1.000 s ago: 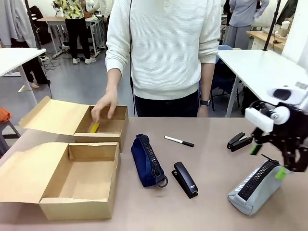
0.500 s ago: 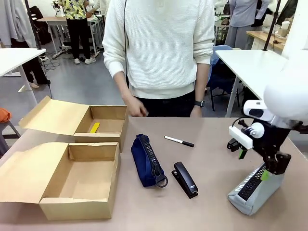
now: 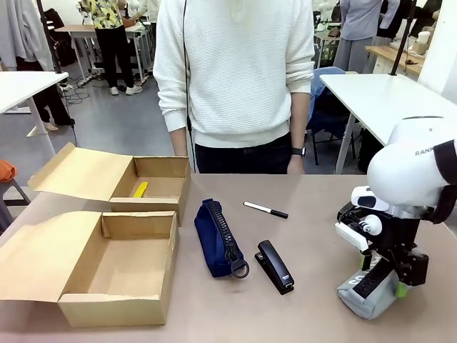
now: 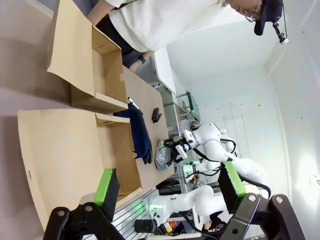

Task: Place items inside the box.
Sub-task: Pick up a Pencil pouch or Stapler and place it inside the Mailer Box closest to the robot.

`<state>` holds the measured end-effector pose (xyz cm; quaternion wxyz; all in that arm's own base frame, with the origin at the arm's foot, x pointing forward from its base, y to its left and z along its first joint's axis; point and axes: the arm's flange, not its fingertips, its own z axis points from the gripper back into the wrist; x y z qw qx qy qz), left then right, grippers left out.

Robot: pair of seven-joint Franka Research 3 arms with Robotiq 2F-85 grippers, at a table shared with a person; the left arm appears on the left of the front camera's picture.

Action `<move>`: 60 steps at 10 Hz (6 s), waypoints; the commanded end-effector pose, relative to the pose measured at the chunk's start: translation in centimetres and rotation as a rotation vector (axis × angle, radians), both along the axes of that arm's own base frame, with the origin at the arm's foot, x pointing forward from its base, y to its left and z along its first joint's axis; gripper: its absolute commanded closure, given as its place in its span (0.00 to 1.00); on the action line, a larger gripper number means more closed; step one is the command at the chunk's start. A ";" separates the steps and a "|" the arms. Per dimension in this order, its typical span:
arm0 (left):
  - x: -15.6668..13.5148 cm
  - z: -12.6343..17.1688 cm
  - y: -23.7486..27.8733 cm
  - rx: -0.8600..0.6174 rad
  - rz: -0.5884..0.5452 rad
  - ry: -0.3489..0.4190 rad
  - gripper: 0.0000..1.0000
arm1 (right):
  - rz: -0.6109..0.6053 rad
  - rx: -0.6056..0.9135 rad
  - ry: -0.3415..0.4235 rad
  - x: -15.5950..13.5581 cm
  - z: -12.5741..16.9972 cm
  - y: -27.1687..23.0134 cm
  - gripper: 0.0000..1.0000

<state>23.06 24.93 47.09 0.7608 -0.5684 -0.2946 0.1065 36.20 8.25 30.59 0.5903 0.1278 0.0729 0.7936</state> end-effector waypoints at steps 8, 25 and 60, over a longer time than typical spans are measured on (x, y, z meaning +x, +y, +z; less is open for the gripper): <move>0.0 0.2 0.0 -0.003 -0.002 -0.027 0.00 | -0.042 -0.008 0.001 -4.2 -1.1 -1.4 1.00; 0.0 0.2 0.0 -0.003 -0.002 -0.027 0.00 | -0.895 0.137 -0.014 -10.3 20.2 -7.5 0.93; 0.0 0.2 0.0 -0.003 -0.002 -0.027 0.00 | -1.818 0.341 0.306 -2.7 10.2 49.3 0.93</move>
